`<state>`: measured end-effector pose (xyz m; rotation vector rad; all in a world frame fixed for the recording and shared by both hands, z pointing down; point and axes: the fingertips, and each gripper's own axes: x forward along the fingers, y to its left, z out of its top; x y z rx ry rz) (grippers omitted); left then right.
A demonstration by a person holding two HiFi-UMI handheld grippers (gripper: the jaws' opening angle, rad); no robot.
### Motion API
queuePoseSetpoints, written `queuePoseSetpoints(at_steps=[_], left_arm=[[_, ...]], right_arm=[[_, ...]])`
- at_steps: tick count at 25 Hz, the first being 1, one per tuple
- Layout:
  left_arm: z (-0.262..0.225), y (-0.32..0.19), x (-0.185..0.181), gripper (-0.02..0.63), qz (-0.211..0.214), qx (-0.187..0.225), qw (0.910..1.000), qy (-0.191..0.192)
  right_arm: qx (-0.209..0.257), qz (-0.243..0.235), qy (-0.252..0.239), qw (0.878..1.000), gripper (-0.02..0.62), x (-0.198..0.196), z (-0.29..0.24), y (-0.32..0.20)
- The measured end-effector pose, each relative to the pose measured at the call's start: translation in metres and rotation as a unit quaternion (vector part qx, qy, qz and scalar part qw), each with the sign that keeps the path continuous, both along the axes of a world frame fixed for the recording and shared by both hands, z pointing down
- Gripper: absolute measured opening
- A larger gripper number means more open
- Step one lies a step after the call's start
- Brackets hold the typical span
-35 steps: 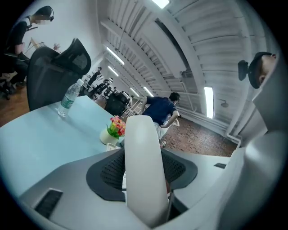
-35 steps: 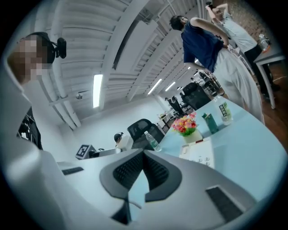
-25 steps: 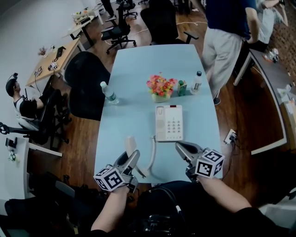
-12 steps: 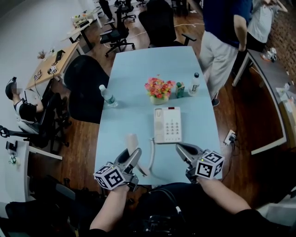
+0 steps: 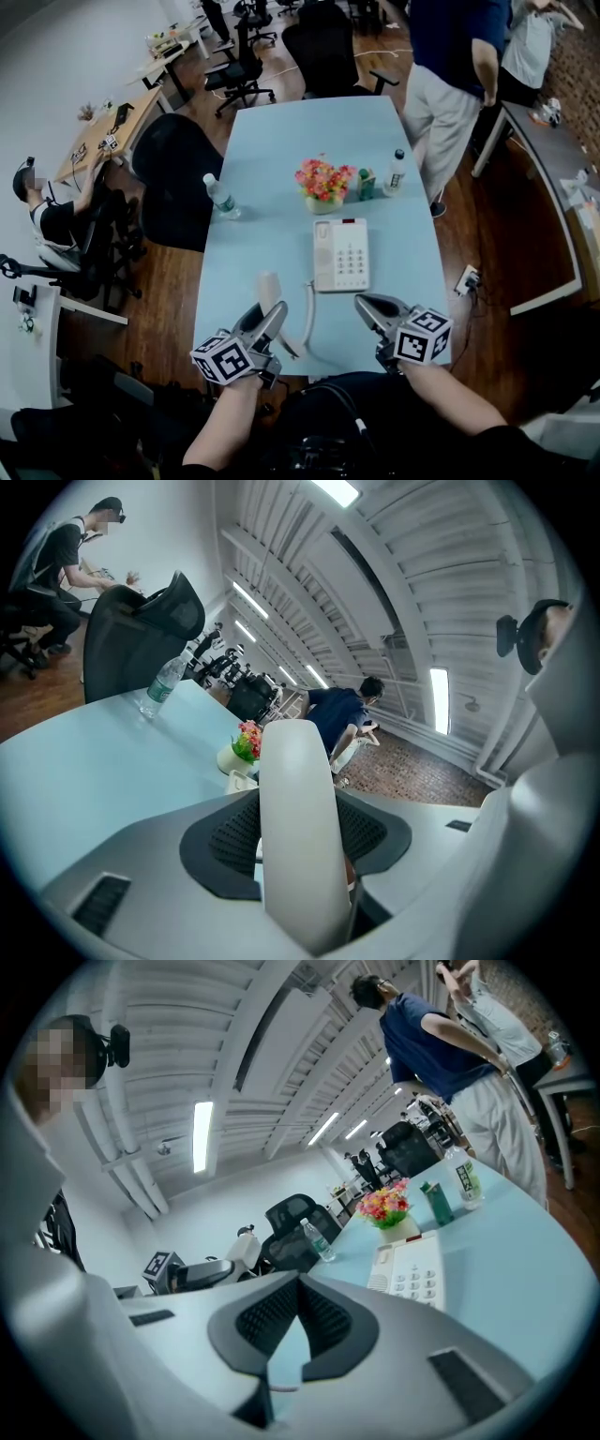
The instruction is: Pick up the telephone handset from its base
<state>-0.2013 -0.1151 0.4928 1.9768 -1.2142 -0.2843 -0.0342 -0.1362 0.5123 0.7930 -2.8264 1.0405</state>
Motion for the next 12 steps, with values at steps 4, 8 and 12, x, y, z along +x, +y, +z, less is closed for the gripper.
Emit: queuePoseSetpoints(at_steps=[4, 8, 12], left_arm=[[-0.001, 0.002, 0.000, 0.225, 0.002, 0.004, 1.0000, 0.004], [0.006, 0.003, 0.000, 0.225, -0.001, -0.003, 0.9999, 0.010], [0.010, 0.003, 0.003, 0.225, 0.003, -0.006, 0.9999, 0.014]], right_arm=[[-0.005, -0.007, 0.005, 1.000, 0.015, -0.001, 0.008, 0.003], [0.006, -0.005, 0.023, 1.000, 0.014, -0.001, 0.009, 0.002], [0.001, -0.005, 0.018, 1.000, 0.014, 0.000, 0.007, 0.003]])
